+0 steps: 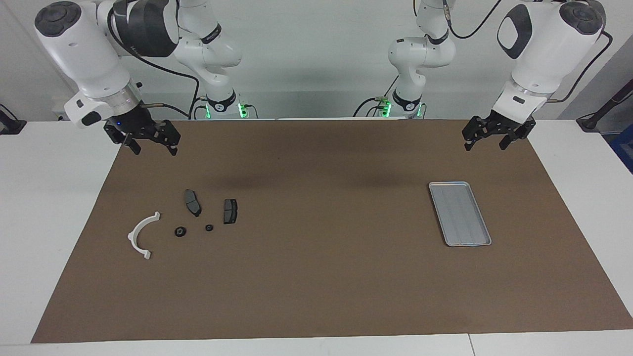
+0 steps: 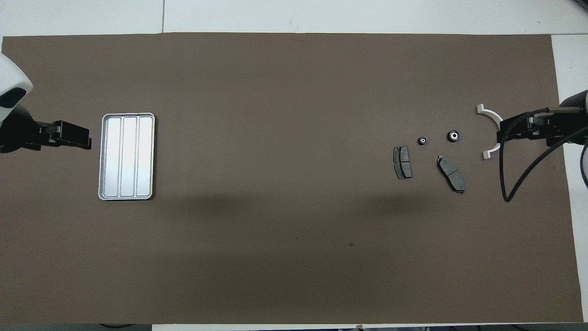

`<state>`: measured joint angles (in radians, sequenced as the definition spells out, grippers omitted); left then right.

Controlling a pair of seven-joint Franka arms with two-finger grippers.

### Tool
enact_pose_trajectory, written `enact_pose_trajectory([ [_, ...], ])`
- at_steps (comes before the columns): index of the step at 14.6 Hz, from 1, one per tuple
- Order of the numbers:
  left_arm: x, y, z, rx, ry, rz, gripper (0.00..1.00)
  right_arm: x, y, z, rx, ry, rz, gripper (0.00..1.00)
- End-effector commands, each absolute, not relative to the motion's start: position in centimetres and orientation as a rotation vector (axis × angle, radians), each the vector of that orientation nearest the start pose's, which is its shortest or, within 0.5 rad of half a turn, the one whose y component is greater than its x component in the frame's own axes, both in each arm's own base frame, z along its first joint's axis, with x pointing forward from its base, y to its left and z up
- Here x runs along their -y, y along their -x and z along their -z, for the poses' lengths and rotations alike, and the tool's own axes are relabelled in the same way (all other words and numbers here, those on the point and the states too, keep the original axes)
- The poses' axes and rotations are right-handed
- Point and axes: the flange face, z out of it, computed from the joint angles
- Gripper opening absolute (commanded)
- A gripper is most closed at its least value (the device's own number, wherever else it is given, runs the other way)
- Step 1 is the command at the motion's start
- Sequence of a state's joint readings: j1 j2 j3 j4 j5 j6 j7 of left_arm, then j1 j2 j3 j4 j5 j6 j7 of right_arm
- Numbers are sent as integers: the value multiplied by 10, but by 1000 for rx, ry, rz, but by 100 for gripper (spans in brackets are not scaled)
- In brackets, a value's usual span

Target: Place bearing gear from tray to pile

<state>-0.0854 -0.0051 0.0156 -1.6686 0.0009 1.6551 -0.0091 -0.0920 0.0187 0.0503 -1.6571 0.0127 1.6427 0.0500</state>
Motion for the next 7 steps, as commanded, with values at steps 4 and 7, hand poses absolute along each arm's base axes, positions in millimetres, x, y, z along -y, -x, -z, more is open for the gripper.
enact_pose_trajectory([
  [4,37,-551,-591,-92,3134,-7,100,24,-553,-580,-161,3144,-72,100],
  [7,37,-551,-591,-90,3134,-9,100,24,-552,-580,-159,3144,-72,100],
])
